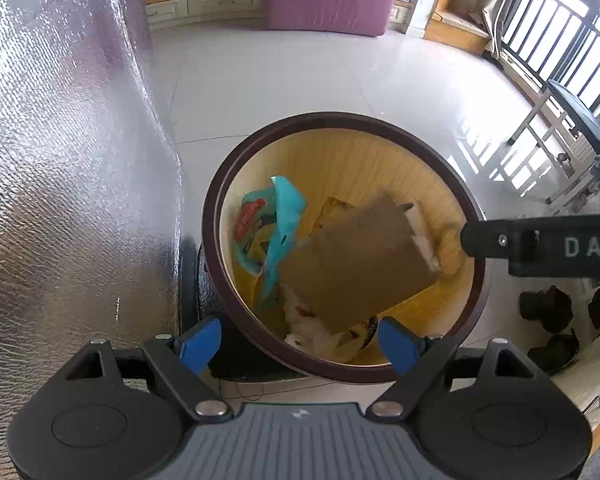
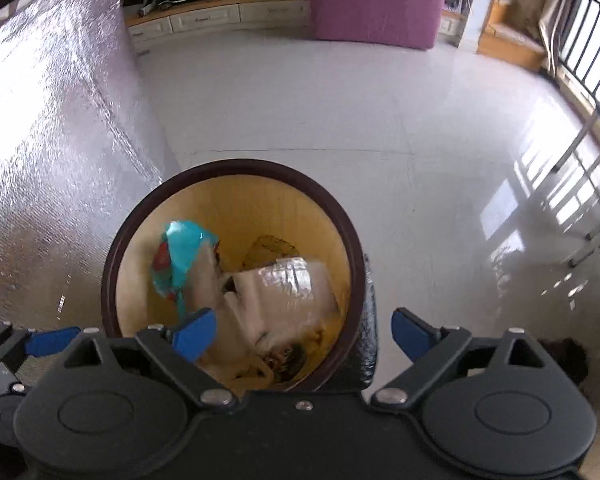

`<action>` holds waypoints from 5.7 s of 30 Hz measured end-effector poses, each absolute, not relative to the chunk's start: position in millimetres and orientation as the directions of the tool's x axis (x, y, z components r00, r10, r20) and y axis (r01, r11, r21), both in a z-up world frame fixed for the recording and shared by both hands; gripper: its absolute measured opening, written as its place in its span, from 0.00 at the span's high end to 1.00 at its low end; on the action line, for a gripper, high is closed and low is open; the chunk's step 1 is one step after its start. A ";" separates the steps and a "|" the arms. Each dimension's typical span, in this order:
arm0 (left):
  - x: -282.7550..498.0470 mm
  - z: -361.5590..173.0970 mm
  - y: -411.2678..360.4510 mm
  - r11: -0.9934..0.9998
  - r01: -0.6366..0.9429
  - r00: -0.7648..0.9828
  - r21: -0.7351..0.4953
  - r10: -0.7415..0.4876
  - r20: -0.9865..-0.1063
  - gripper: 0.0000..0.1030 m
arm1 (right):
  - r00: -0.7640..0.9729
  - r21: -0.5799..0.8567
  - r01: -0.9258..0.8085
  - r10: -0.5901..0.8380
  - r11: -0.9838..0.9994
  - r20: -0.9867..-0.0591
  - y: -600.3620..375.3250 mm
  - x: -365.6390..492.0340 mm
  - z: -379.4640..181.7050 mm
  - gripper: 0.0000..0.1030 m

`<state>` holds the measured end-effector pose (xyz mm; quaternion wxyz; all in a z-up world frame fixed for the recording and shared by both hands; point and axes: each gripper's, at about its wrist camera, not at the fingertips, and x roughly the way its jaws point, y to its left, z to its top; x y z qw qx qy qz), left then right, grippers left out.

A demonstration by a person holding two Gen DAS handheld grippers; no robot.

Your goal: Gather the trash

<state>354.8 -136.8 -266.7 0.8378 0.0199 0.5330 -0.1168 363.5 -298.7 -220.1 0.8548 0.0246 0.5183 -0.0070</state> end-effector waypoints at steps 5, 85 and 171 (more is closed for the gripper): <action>355.0 -261.6 -133.4 0.977 0.200 0.415 -0.080 -0.158 -0.896 0.17 | 0.445 0.053 0.050 0.025 0.997 -0.895 -303.9 366.2 -229.0 0.30; 137.2 -75.6 -63.2 0.991 0.119 0.742 -0.056 -0.126 -0.659 0.00 | 0.790 0.058 0.068 -0.019 0.996 -0.613 -311.6 103.3 -55.8 0.00; 71.1 -95.0 -69.4 0.995 0.104 0.845 0.000 -0.088 -0.527 0.00 | 0.865 0.003 0.079 -0.067 0.997 -0.497 -297.7 41.0 -82.8 0.00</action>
